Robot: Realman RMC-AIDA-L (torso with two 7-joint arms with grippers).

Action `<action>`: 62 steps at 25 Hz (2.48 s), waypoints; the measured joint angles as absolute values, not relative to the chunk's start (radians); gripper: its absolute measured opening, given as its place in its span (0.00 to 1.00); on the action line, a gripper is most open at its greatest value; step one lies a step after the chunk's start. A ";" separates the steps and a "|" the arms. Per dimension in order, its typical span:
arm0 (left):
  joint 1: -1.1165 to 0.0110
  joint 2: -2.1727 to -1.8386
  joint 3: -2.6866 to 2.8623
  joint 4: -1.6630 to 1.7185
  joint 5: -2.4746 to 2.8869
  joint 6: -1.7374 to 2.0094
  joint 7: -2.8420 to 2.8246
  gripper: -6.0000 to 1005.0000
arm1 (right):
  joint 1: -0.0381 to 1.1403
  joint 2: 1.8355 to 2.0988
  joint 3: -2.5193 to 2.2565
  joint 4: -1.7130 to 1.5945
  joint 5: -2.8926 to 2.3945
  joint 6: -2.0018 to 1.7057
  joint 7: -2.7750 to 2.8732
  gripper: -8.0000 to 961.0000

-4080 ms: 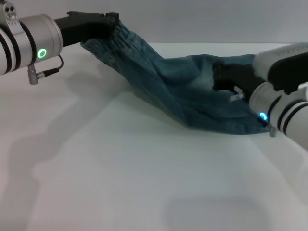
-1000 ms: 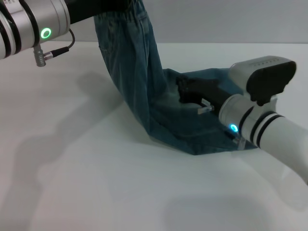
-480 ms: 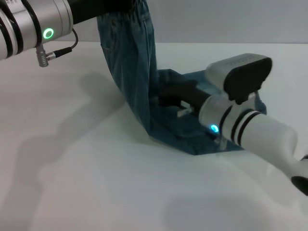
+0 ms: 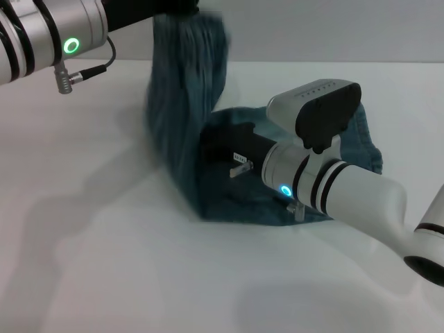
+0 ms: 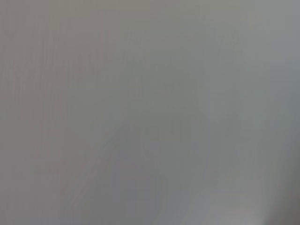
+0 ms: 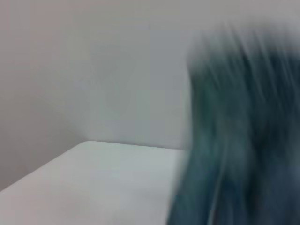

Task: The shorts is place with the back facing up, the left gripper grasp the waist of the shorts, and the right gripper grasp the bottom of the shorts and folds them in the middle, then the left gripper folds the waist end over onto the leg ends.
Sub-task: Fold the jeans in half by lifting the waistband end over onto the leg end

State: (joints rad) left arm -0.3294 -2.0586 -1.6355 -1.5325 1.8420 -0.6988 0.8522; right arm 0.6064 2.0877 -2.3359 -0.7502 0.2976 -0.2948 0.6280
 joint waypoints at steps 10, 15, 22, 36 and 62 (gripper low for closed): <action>-0.315 -2.059 -1.640 -1.528 1.836 -0.704 0.858 0.01 | 0.543 2.078 -2.284 -0.765 0.289 -0.299 0.628 0.03; -0.324 -2.058 -1.658 -1.478 1.840 -0.703 0.859 0.01 | 0.541 2.080 -2.296 -0.772 0.289 -0.299 0.627 0.03; -0.452 -2.054 -1.725 -1.230 1.848 -0.752 0.869 0.01 | 0.517 2.079 -2.293 -0.781 0.289 -0.297 0.627 0.03; -0.635 -2.060 -1.688 -0.994 1.975 -0.787 0.862 0.45 | 0.516 2.078 -2.321 -0.797 0.287 -0.290 0.622 0.03; -0.728 -2.060 -1.692 -0.878 2.130 -0.729 0.785 0.83 | 0.517 2.077 -2.325 -0.813 0.286 -0.290 0.621 0.04</action>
